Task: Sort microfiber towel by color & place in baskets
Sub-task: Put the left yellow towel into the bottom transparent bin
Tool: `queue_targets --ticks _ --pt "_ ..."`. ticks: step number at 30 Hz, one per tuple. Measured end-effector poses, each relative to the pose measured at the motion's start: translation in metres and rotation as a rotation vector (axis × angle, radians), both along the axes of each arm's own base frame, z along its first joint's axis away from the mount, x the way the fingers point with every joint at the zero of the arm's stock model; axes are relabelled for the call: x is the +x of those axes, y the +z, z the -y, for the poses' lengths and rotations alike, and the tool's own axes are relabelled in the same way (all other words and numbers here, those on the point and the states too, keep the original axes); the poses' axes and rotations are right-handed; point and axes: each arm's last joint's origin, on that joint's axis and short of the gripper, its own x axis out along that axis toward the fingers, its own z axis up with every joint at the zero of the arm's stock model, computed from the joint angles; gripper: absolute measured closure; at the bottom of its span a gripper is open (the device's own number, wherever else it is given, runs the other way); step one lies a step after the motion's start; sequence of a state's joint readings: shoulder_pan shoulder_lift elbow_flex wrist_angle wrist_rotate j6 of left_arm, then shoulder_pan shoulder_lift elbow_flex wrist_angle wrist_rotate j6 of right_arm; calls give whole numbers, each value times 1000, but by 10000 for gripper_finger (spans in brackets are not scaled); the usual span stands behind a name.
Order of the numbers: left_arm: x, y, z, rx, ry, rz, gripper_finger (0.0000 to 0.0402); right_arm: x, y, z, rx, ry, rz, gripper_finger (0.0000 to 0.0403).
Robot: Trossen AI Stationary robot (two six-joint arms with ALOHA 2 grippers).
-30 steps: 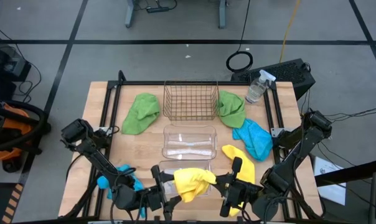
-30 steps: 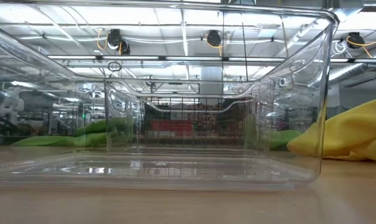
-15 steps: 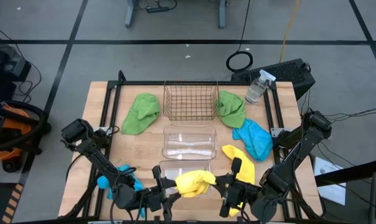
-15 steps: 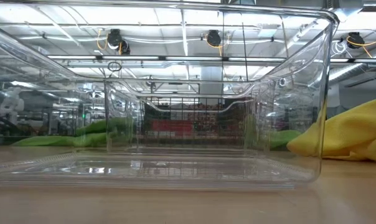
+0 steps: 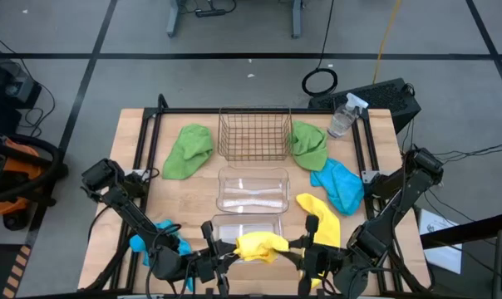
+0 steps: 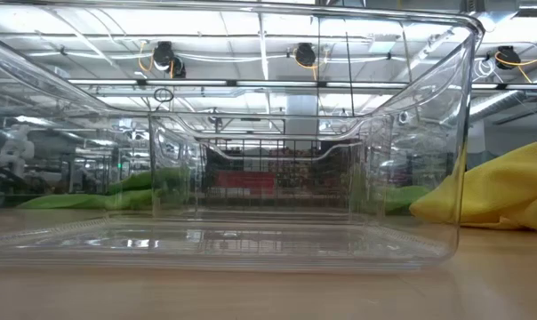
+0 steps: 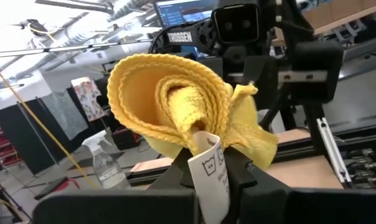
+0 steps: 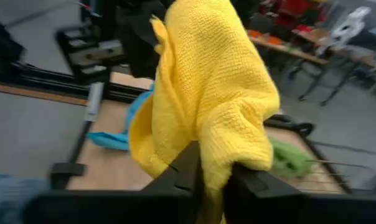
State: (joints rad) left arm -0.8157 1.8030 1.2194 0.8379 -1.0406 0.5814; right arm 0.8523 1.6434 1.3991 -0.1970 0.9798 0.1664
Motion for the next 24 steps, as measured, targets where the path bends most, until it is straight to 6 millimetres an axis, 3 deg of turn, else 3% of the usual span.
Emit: queue_targets --ticks 6,13,19,24 --pt "-7 -2 8 18 -25 -17 385 -8 -3 -7 27 57 -31 255" --pt "-15 -3 16 25 -53 -24 385 -35 -1 -21 54 94 -42 160" --pt "-13 -3 14 -7 -50 -18 385 -54 -9 -27 15 27 -44 125" --pt "-4 -5 5 -47 -24 -23 385 -45 -29 -43 -110 19 -38 119"
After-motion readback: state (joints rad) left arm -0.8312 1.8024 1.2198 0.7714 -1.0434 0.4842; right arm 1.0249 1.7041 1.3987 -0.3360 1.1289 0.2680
